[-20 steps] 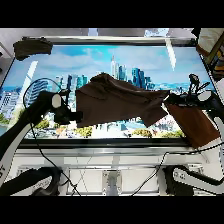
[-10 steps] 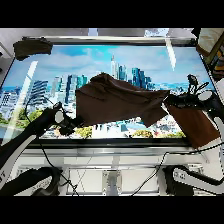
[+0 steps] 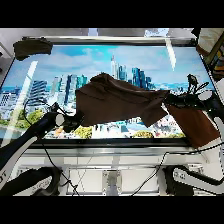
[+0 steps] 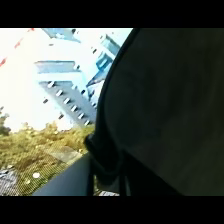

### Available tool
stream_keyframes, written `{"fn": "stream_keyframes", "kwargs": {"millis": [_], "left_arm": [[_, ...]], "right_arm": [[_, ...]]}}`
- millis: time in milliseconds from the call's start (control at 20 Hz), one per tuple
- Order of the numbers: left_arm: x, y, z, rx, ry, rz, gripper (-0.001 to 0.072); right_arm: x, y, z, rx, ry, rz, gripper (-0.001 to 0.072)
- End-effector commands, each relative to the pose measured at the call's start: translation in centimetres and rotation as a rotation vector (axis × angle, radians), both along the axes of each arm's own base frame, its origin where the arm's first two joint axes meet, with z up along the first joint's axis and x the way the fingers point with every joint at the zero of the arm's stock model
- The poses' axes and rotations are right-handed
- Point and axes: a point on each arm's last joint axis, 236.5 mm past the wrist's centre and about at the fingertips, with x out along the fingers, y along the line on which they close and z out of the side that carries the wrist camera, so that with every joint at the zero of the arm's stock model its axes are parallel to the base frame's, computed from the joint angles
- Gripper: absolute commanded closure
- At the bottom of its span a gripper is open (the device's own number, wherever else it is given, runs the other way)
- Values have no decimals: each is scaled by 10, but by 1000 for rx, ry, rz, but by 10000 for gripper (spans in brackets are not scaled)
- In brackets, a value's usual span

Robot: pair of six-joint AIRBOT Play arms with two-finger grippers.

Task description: Fold the shirts.

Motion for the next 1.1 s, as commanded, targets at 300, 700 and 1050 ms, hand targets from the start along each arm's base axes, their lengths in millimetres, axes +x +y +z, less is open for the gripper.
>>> {"fn": "stream_keyframes", "kwargs": {"millis": [300,700,1050], "left_arm": [[8,-3,4,-10,-39,-12,697],[8,-6,6,-22,-42,-17,696],[8,-6,6,-20,-43,-22,697]], "right_arm": [[-53,4,-20,-29,216,127,316],[-15,8,-39,50,133,32,233],[8,26,-82,139,129,7,233]]}}
